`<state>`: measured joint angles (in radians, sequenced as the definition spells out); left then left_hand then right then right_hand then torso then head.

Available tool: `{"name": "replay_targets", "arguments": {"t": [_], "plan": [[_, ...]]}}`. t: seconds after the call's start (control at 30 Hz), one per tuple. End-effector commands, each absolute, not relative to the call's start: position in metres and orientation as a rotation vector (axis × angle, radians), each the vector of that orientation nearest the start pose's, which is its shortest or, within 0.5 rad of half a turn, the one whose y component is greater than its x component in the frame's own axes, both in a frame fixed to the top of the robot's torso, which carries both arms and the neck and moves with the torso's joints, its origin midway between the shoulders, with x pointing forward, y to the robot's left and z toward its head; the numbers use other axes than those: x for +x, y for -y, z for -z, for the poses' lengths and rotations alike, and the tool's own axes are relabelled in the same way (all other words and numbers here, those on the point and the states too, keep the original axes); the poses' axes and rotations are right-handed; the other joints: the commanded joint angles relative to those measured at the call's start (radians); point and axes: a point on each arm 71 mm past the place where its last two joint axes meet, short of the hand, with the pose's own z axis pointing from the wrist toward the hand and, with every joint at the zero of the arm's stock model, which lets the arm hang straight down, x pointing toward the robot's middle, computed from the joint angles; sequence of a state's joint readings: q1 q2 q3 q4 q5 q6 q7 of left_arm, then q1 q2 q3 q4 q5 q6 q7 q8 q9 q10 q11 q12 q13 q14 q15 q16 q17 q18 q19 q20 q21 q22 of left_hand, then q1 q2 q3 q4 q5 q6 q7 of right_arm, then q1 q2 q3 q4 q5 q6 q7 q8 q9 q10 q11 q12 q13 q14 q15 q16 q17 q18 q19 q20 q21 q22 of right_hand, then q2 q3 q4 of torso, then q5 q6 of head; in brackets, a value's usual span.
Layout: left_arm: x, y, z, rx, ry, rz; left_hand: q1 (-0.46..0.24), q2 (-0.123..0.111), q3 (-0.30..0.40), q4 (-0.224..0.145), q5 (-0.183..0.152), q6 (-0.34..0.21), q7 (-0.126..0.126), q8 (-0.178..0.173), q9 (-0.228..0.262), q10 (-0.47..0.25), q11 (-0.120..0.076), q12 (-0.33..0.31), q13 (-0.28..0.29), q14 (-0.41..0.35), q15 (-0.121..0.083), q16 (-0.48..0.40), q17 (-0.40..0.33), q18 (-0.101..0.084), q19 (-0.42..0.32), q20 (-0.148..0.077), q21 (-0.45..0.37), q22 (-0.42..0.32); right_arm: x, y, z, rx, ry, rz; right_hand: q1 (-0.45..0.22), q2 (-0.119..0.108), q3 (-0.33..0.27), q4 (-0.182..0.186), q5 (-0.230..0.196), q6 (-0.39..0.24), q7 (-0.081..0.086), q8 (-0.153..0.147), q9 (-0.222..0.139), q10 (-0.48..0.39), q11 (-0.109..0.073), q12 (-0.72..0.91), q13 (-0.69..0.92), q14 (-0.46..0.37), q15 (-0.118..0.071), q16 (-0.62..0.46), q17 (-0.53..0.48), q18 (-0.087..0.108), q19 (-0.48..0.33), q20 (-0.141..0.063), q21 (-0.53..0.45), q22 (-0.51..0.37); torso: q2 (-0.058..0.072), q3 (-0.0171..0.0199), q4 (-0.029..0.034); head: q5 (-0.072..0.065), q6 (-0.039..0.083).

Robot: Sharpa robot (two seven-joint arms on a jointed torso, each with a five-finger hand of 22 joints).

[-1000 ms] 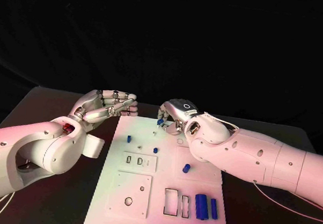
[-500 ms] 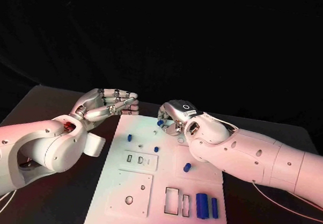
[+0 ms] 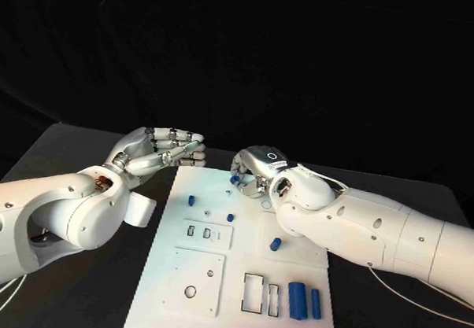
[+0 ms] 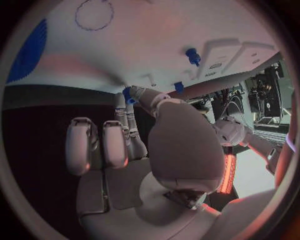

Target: Assemble the parts on the task board

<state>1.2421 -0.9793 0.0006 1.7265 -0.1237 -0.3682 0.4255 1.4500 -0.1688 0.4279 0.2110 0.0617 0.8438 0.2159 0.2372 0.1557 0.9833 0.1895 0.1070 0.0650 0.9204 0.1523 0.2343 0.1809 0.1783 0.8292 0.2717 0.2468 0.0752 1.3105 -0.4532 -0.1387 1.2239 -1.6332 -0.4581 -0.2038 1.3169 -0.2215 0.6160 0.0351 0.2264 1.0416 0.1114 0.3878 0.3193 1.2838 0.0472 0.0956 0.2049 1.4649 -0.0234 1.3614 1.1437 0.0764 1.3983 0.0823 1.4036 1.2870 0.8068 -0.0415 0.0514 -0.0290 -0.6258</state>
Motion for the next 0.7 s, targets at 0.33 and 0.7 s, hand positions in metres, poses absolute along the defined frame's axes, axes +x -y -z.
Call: {"name": "replay_targets", "arguments": {"t": [0.33,0.7], "plan": [[0.4599,-0.2138,0.1198,-0.889,-1.344,1.615,0.009,-0.004,0.005,0.002,-0.003,-0.007,0.036,-0.002,-0.002,0.000,0.009,-0.007,0.000,0.000,0.007,-0.004,0.001,0.006,0.007,0.002,-0.003,-0.001,0.5365,0.0824,0.1637,-0.344,-1.436,-0.540,-0.019,-0.014,0.030,0.005,0.003,-0.056,0.024,-0.024,0.113,-0.057,0.025,-0.028,0.003,0.021,0.017,-0.005,-0.024,-0.009,-0.018,0.015,-0.010,-0.011,0.001,-0.0006,0.0004,0.000,0.001],[0.4602,-0.2144,0.1197,-0.889,-1.346,1.615,0.007,-0.005,0.008,-0.001,-0.003,-0.008,0.036,-0.003,-0.002,0.001,0.009,-0.010,0.000,0.001,0.007,-0.005,0.002,0.006,0.008,0.002,-0.004,-0.002,0.5331,0.0829,0.1632,-0.344,-1.438,-0.568,-0.056,-0.068,-0.037,0.020,0.000,-0.141,0.043,-0.109,0.098,-0.156,0.048,-0.027,-0.014,0.004,0.038,-0.028,-0.075,0.003,-0.055,0.038,-0.049,-0.059,0.001,0.0011,-0.0015,0.002,0.002]]}}
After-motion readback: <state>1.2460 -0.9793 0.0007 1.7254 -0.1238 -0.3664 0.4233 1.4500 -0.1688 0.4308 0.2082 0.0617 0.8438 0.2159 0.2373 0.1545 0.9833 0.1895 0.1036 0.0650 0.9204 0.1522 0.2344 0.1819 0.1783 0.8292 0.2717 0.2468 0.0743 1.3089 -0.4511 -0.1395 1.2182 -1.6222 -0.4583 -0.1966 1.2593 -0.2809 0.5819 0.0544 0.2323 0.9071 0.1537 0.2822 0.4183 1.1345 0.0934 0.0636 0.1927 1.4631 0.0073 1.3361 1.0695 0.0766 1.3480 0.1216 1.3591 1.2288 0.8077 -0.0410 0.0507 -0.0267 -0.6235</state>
